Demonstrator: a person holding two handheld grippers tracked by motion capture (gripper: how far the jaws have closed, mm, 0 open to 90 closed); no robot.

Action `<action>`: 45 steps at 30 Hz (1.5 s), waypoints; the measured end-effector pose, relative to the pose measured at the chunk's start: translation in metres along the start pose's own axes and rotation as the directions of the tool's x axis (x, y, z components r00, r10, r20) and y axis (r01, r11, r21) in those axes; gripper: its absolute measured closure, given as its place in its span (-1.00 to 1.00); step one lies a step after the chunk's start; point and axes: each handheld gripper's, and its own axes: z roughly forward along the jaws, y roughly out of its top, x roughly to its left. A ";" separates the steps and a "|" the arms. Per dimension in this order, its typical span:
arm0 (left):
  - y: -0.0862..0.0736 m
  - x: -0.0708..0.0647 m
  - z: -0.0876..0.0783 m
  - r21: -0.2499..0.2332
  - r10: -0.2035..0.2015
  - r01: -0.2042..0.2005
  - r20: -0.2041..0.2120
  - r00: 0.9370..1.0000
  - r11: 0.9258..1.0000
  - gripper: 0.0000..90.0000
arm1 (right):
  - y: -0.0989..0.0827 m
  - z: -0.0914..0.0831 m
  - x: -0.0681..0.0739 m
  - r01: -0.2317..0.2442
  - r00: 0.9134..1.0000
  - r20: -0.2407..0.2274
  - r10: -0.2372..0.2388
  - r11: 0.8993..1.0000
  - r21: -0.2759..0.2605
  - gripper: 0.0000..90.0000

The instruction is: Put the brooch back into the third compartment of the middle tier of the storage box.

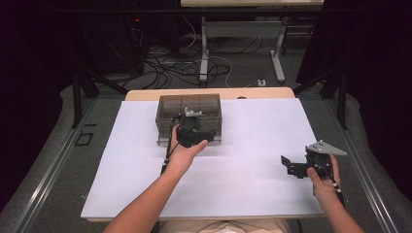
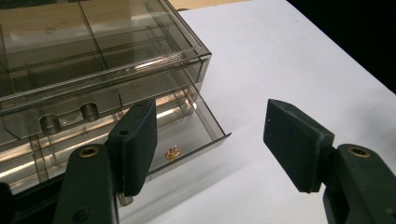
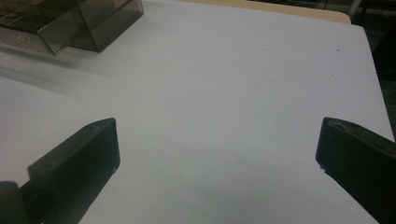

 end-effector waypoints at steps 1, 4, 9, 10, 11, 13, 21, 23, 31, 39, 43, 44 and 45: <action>0.000 0.000 -0.002 -0.002 -0.004 0.004 0.000 1.000 1.000 -0.21 | 0.000 0.000 0.000 -0.001 1.000 0.002 0.001 1.000 0.003 -1.00; -0.002 0.003 -0.006 -0.013 0.000 0.000 -0.004 1.000 1.000 -0.25 | 0.000 0.000 0.000 -0.003 1.000 0.002 0.003 1.000 0.003 -1.00; -0.003 0.009 -0.013 -0.023 -0.024 0.024 0.003 1.000 0.999 -0.34 | 0.000 0.000 0.000 -0.001 1.000 -0.007 0.001 1.000 0.002 -1.00; -0.004 0.010 -0.014 -0.026 -0.023 0.023 0.004 1.000 0.999 -0.37 | 0.000 0.000 0.001 -0.003 1.000 -0.006 0.003 1.000 0.007 -1.00; -0.004 0.011 -0.015 -0.028 -0.021 0.021 0.007 1.000 0.999 -0.40 | 0.000 0.000 0.001 -0.003 1.000 -0.006 0.003 1.000 0.006 -1.00; -0.005 0.012 -0.017 -0.025 -0.017 0.017 0.011 1.000 1.000 -0.47 | 0.000 0.000 0.001 -0.004 1.000 -0.010 0.004 1.000 0.003 -1.00; -0.011 0.021 -0.028 -0.031 -0.038 0.039 0.033 0.999 0.999 -0.65 | 0.000 -0.001 0.000 -0.002 1.000 -0.011 0.002 1.000 0.001 -1.00; -0.014 0.023 -0.031 -0.034 -0.051 0.052 0.028 0.998 0.998 -0.66 | 0.000 -0.001 0.000 -0.007 1.000 -0.010 0.007 1.000 0.002 -1.00; -0.027 0.039 -0.044 -0.062 -0.083 0.085 0.027 0.996 0.994 -0.93 | 0.000 -0.001 0.000 -0.002 1.000 -0.004 0.002 1.000 0.002 -1.00; -0.043 0.053 -0.053 -0.059 -0.071 0.070 -0.013 0.997 0.996 -1.00 | 0.000 -0.001 0.001 -0.006 1.000 -0.007 0.006 1.000 0.003 -1.00; -0.052 0.059 -0.060 -0.069 -0.056 0.054 -0.027 0.998 0.996 -1.00 | 0.000 -0.001 0.000 -0.006 1.000 -0.002 0.006 1.000 0.009 -1.00; -0.055 0.060 -0.062 -0.077 -0.055 0.052 -0.037 0.998 0.996 -1.00 | 0.000 -0.001 0.001 -0.008 1.000 -0.002 0.008 1.000 0.007 -1.00; -0.057 0.062 -0.063 -0.079 -0.048 0.045 -0.040 0.998 0.996 -1.00 | 0.000 -0.001 0.001 -0.008 1.000 -0.002 0.008 1.000 0.007 -1.00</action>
